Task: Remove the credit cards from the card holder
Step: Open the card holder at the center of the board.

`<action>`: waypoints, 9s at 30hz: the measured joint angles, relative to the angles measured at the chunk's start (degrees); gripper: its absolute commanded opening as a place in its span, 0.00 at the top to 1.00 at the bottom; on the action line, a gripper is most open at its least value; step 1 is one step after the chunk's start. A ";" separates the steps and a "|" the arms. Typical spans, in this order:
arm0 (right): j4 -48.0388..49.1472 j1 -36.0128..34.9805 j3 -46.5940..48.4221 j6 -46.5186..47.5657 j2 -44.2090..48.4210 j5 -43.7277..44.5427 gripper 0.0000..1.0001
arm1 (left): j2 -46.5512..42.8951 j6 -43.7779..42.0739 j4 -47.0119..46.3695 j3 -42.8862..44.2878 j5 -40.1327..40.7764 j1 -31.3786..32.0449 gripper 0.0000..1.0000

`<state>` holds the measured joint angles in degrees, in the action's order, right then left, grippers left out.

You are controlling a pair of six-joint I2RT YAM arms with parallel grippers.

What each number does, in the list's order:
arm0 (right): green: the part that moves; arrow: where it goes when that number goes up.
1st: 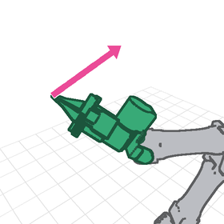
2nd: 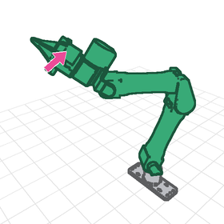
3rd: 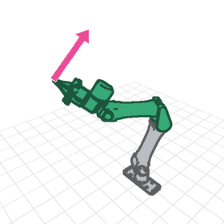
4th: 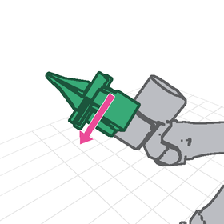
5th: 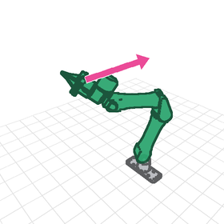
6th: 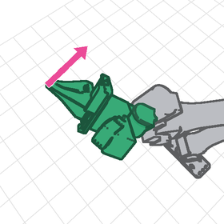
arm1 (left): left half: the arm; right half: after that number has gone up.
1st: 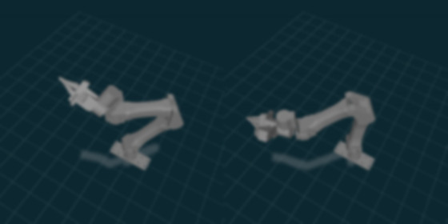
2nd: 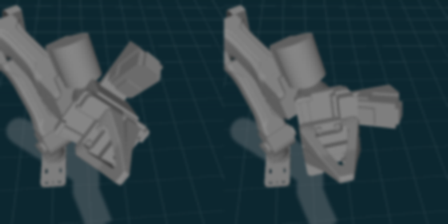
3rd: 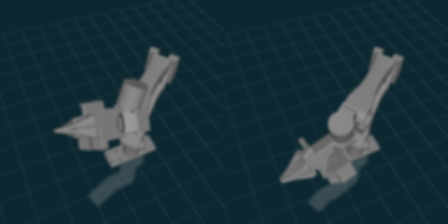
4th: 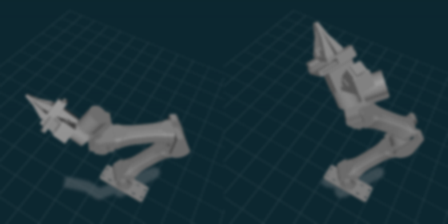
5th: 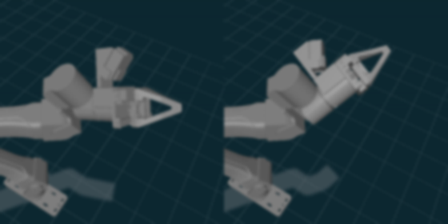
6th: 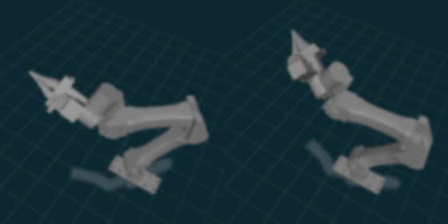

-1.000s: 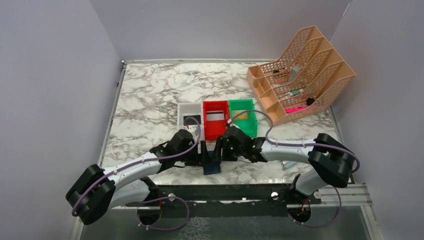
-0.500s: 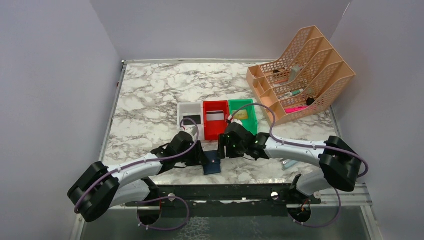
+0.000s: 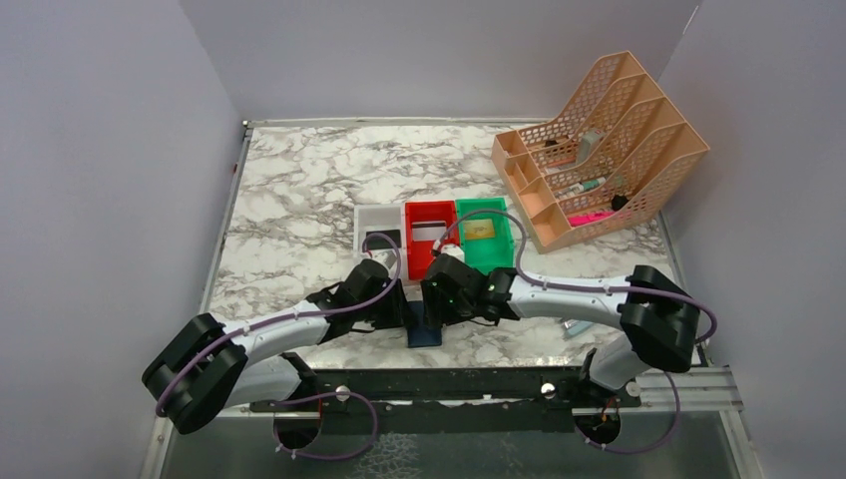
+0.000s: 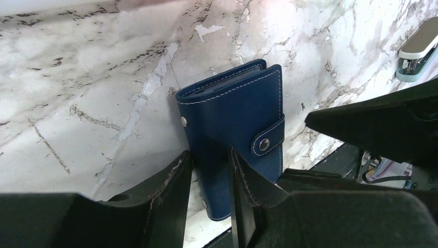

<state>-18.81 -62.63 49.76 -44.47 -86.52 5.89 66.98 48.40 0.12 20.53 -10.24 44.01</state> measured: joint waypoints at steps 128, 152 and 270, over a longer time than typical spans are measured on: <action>4.24 0.28 -3.74 -7.06 -1.77 7.93 0.79 | -4.44 -1.77 0.37 -3.04 1.97 0.37 0.76; 5.53 8.92 -9.05 -3.96 2.78 3.48 0.59 | -7.69 -3.72 9.49 0.28 6.78 0.48 0.43; 14.38 9.09 -9.27 2.27 9.25 -20.44 0.99 | -19.43 -7.02 15.21 5.16 16.48 -3.19 0.02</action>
<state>-4.43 -53.54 40.49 -42.19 -77.28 -14.55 47.55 41.39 15.33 25.69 6.24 40.82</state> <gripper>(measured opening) 0.049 0.985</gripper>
